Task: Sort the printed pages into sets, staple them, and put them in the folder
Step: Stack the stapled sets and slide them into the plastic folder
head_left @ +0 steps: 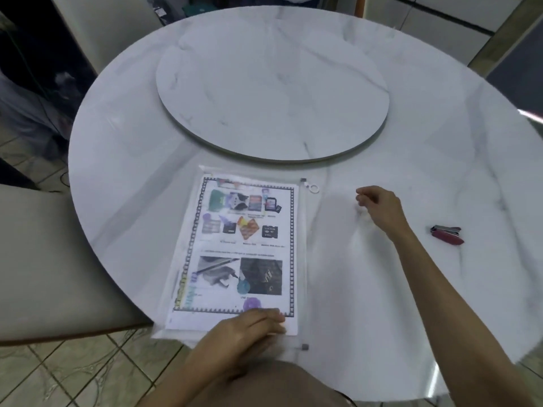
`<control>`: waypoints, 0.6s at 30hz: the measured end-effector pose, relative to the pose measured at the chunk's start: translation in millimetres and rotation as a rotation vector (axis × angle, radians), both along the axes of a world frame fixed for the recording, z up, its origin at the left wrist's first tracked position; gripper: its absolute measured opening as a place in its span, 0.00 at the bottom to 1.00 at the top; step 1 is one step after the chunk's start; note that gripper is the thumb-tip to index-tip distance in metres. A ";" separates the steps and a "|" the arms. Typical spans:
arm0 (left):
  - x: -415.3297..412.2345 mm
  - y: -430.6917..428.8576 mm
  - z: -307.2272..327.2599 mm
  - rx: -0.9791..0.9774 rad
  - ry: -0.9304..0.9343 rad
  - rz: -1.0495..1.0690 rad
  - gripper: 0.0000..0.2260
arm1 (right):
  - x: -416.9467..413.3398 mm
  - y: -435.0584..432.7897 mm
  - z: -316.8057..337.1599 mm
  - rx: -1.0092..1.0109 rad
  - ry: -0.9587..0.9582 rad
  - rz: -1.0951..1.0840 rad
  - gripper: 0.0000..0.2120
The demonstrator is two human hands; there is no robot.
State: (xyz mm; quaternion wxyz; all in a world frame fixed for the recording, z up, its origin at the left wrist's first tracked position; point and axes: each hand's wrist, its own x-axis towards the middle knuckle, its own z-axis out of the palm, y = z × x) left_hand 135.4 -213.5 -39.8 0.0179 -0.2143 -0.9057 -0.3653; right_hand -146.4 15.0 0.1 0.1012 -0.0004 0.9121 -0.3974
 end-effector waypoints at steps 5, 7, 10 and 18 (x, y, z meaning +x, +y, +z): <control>-14.4 -35.7 -0.3 0.038 -0.133 0.327 0.15 | -1.5 74.8 4.9 0.280 0.199 -0.081 0.11; -17.8 -57.6 -0.1 0.017 -0.138 0.476 0.13 | -2.8 106.8 4.4 0.404 0.176 -0.103 0.14; -17.6 -88.4 -3.9 -0.089 -0.185 0.627 0.21 | -2.9 149.6 -6.1 0.599 0.000 -0.072 0.21; -14.0 -95.0 -13.1 -0.086 -0.311 0.598 0.29 | 29.3 149.6 -21.9 0.624 0.143 -0.120 0.13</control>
